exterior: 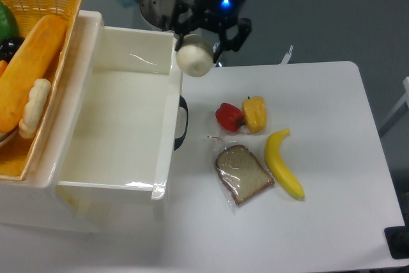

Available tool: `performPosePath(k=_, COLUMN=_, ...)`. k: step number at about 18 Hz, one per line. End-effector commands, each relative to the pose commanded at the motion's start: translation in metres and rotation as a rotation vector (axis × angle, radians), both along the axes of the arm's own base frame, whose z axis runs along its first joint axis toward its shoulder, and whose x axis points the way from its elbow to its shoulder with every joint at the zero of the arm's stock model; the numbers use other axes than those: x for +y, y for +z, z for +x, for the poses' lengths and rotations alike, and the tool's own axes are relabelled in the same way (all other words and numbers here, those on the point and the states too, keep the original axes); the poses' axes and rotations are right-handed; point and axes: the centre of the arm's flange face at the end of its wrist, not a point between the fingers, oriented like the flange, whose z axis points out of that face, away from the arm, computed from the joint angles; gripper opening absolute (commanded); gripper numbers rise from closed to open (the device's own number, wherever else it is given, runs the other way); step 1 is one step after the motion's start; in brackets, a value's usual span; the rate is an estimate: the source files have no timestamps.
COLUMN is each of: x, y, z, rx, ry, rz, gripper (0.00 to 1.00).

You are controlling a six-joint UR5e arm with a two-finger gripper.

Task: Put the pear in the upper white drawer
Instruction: 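Carry the held pear over the open white drawer, then lower the pear into the drawer and open the gripper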

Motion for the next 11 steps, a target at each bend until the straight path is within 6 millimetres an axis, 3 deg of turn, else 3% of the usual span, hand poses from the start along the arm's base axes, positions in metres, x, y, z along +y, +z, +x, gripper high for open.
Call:
performPosePath(k=9, x=0.037, y=-0.004, z=0.033, rx=-0.007, ry=-0.030, rz=0.021, gripper=0.61)
performPosePath(k=11, x=0.044, y=-0.009, z=0.033, rx=-0.006, ry=-0.041, rz=0.022, gripper=0.68)
